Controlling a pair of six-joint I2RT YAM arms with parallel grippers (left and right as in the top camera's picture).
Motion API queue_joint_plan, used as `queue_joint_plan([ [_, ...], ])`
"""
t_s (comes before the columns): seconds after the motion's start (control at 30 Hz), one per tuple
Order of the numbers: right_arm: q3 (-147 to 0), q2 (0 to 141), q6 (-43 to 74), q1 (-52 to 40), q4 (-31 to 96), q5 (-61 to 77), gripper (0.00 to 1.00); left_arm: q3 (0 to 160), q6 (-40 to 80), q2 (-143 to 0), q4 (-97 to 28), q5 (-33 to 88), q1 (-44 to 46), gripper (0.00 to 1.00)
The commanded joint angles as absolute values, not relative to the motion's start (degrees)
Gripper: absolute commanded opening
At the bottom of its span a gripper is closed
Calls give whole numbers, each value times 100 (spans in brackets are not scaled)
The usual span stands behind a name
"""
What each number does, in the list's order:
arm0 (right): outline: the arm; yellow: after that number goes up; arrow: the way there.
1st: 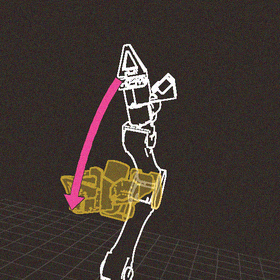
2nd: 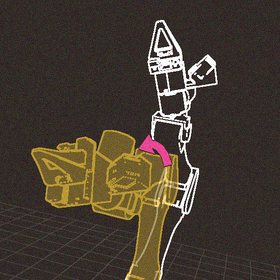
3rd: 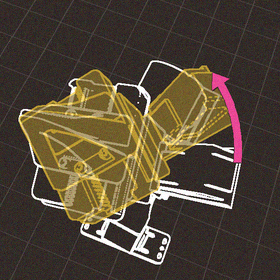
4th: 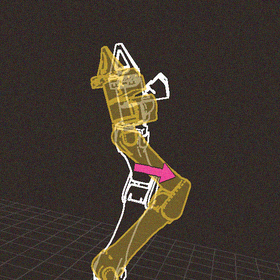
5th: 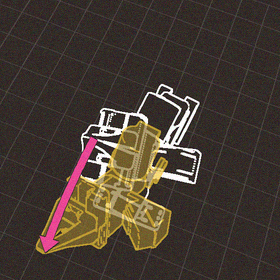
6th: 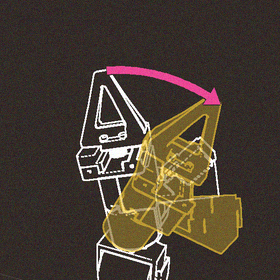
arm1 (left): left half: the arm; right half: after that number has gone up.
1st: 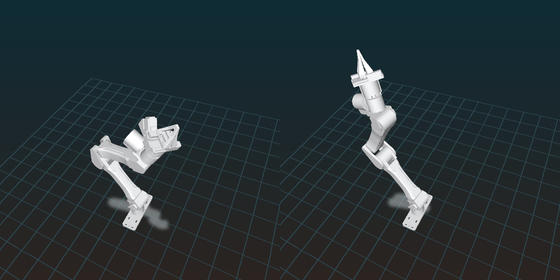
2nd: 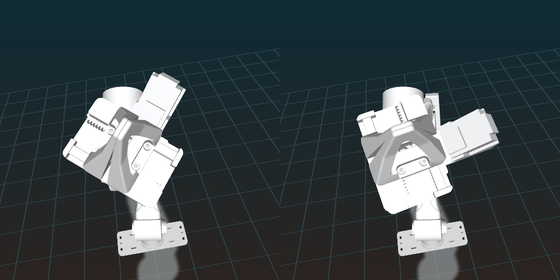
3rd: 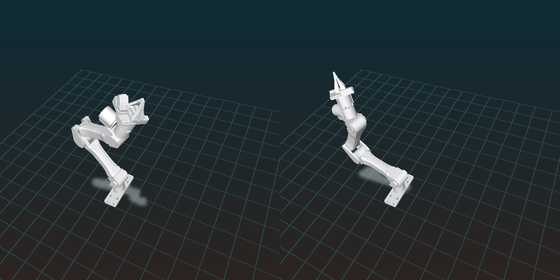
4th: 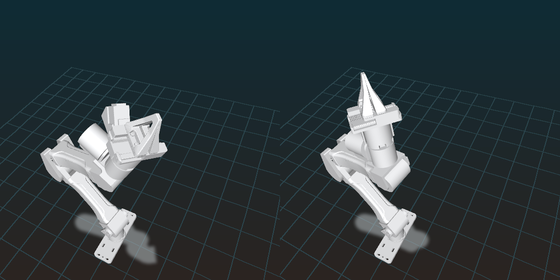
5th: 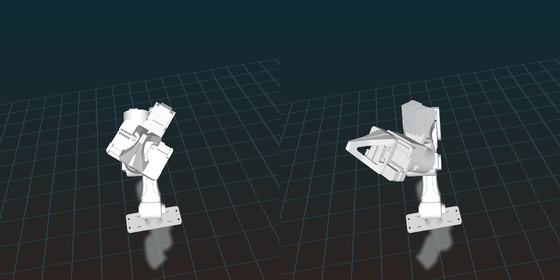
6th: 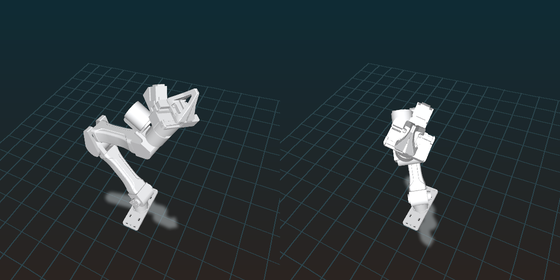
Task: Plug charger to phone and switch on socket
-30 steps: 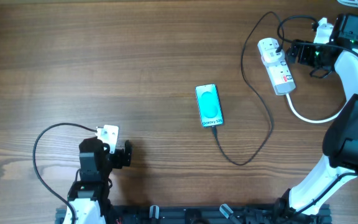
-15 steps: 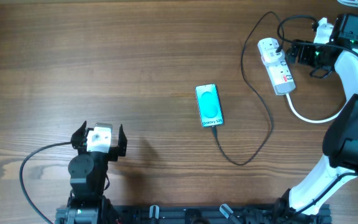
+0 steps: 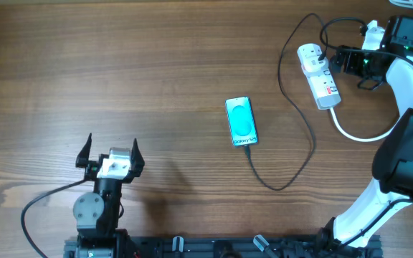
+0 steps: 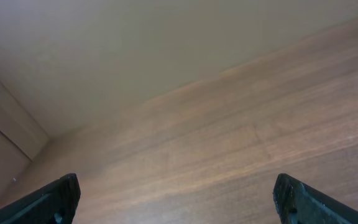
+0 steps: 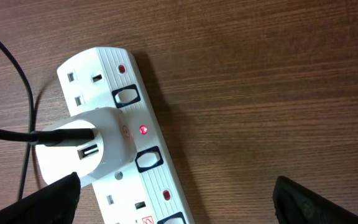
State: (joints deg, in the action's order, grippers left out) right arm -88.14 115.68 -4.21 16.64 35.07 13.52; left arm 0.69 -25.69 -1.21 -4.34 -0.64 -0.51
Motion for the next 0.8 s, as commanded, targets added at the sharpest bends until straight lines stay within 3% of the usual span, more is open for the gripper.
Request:
queue_joint_plan([
  [0.0,-8772,11491,-436,1653,3496,1444,100,32,-2322,-16,-451,34,-91,100],
  [0.17,-8772,11491,-436,1651,3494,1444,100,32,-963,-16,-436,-73,-172,100],
  [0.77,-8772,11491,-436,1653,3494,1444,100,32,-963,-16,-423,-71,-220,100],
])
